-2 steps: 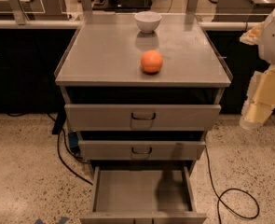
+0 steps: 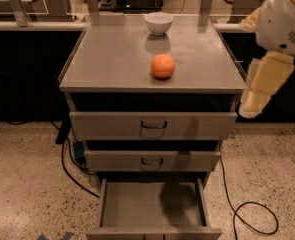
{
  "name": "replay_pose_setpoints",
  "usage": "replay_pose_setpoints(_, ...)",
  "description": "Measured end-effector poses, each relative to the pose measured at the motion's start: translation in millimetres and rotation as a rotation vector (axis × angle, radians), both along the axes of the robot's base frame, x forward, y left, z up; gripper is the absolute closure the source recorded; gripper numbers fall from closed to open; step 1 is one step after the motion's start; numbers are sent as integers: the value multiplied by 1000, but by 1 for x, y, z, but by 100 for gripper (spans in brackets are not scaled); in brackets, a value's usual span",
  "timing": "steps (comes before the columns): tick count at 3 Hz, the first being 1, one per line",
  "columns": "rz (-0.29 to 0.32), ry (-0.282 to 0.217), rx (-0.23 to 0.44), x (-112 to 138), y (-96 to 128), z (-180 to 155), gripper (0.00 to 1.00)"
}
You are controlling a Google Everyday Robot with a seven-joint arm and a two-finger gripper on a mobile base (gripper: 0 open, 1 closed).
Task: Place orange into bottom drawer
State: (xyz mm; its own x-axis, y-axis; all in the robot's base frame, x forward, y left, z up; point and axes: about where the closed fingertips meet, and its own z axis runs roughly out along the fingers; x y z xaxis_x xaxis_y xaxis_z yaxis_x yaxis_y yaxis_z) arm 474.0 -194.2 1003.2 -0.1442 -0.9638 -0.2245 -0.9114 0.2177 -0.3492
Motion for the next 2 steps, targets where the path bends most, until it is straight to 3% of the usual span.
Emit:
replay_pose_setpoints(1,68,-39,-3,48,17,12,0)
replay_pose_setpoints(2,194,0,-31,102,53,4,0)
